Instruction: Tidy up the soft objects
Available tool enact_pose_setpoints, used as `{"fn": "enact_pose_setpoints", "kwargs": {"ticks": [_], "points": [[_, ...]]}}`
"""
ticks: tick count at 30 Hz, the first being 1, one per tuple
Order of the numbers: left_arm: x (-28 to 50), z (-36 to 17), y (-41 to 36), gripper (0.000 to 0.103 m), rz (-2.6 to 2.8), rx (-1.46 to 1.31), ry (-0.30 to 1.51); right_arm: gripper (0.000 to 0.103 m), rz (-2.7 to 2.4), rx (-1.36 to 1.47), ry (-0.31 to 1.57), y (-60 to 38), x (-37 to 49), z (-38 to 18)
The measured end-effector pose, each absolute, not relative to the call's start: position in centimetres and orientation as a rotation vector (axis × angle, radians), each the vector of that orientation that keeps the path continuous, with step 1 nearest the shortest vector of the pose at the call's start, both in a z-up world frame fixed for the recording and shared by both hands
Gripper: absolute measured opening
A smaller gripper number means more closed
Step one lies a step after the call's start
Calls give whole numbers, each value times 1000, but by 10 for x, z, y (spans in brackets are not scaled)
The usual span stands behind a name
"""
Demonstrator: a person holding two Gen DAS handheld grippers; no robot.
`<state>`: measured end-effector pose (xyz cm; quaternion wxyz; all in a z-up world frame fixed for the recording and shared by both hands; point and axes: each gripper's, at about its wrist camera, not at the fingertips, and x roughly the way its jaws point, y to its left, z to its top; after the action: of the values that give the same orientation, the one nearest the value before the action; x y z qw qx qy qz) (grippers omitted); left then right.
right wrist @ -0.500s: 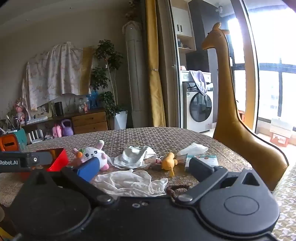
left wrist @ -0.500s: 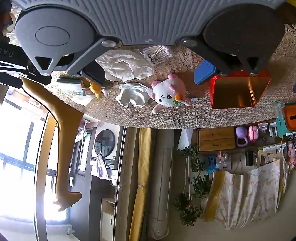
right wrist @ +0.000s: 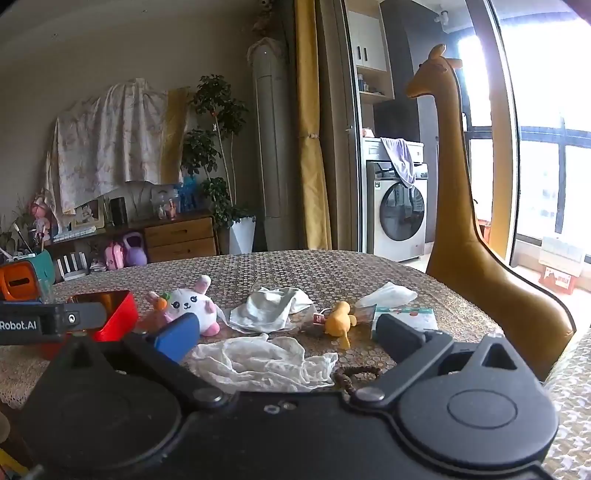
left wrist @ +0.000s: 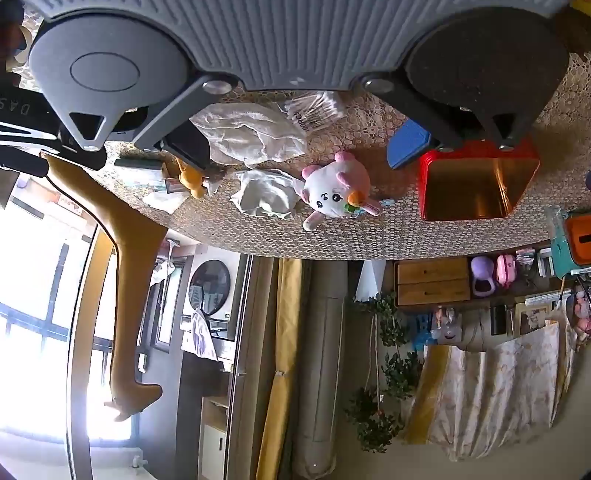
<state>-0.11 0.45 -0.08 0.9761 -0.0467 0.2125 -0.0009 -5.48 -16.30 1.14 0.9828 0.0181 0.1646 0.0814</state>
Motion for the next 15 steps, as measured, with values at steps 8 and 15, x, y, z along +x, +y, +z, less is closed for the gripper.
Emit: {"fn": "enact_pose_setpoints", "kwargs": {"ticks": [8, 15], "points": [[-2, 0, 5, 103, 9, -96, 432, 101, 167, 45, 343, -161, -51, 12], [-1, -1, 5, 103, 12, -95, 440, 101, 168, 45, 350, -162, -51, 12]]}}
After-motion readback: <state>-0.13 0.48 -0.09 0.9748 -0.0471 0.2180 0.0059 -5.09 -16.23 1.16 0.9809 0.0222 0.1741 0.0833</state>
